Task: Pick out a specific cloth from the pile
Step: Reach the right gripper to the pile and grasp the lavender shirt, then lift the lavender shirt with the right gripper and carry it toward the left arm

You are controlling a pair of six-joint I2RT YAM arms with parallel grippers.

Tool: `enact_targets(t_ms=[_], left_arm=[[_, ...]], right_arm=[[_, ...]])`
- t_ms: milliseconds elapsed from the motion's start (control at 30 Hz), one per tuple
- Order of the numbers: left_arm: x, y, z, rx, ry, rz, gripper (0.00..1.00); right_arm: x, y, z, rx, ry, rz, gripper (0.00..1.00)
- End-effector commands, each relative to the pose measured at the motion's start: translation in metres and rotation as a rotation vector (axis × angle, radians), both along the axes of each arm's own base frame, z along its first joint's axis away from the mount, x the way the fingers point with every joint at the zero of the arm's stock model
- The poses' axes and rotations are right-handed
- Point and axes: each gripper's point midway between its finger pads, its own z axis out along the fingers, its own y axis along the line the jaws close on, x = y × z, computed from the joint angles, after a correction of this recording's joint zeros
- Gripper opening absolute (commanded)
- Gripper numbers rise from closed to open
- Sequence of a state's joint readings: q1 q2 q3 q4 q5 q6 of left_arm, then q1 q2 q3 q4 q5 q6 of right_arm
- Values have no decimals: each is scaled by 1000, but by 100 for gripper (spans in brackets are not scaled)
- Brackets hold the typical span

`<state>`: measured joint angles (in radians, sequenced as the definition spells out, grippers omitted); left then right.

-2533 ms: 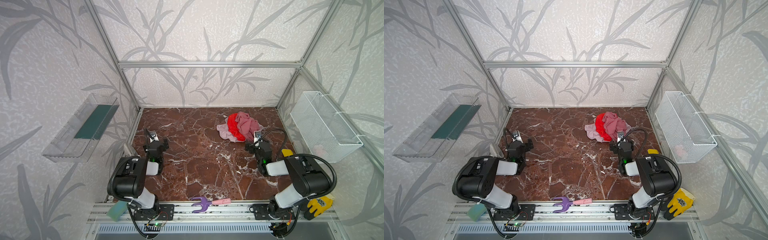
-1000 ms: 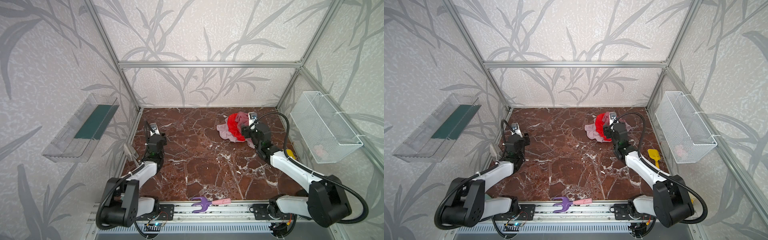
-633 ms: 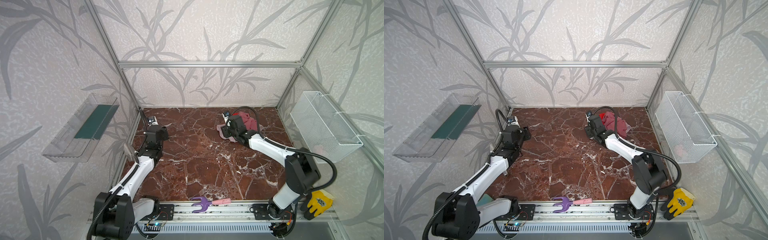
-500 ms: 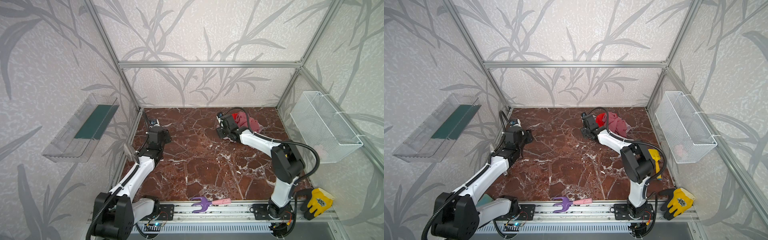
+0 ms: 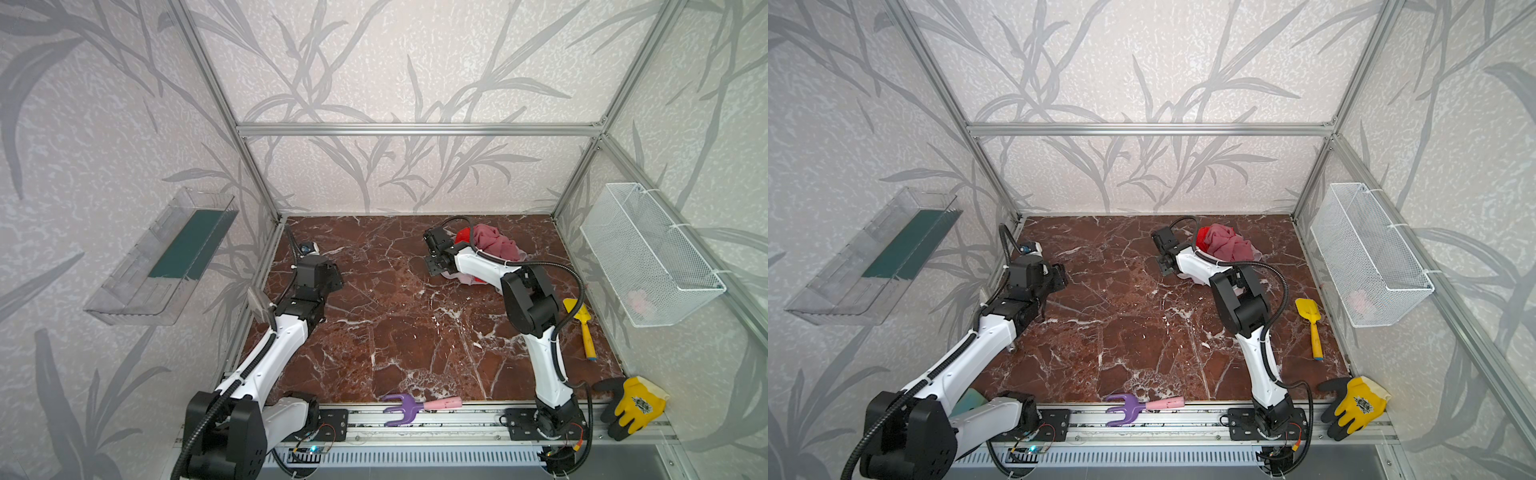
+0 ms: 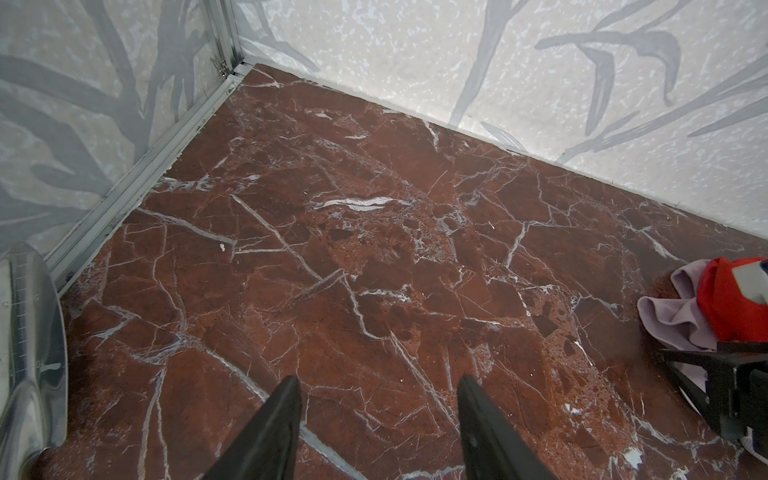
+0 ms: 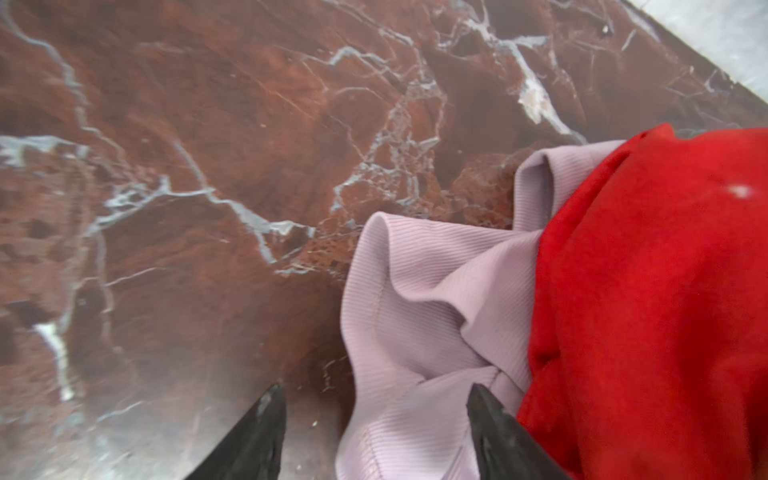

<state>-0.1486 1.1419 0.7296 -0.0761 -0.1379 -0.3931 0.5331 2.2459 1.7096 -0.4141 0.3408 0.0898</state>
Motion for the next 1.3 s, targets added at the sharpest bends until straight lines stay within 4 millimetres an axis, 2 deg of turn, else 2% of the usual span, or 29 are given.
enact_targets(t_ms=[0,133,300,367,467,500,600,700,833,967,1267], left_arm=[[2,-4,-5,0,21,-19,58],[3,-3,-7,21,31,-21,58],[2,0,-9,42,43,-20,58],[1,1,-9,47,43,-17,58],[-1,2,-8,53,44,-16,58],[-1,2,-8,56,41,-13,58],[-3,3,-4,48,35,-4,58],[-4,2,1,22,25,-1,58],[-6,-4,12,-30,-1,-12,58],[-9,-7,24,-70,-25,-15,58],[-11,-13,38,-123,-8,-25,58]], right_arm=[[4,-16,-4,-45,22,-55,69],[10,-16,-12,-53,35,-57,65],[16,-14,-21,-68,61,-59,45],[19,-12,-23,-69,62,-59,31],[23,-14,-18,-72,53,-78,0],[24,-13,-15,-70,46,-78,0],[25,-12,8,-38,13,-82,0],[23,-10,41,14,-45,-76,0],[20,-9,95,84,-150,-52,0],[15,-18,146,125,-226,-42,0],[3,-49,245,238,-343,-35,0]])
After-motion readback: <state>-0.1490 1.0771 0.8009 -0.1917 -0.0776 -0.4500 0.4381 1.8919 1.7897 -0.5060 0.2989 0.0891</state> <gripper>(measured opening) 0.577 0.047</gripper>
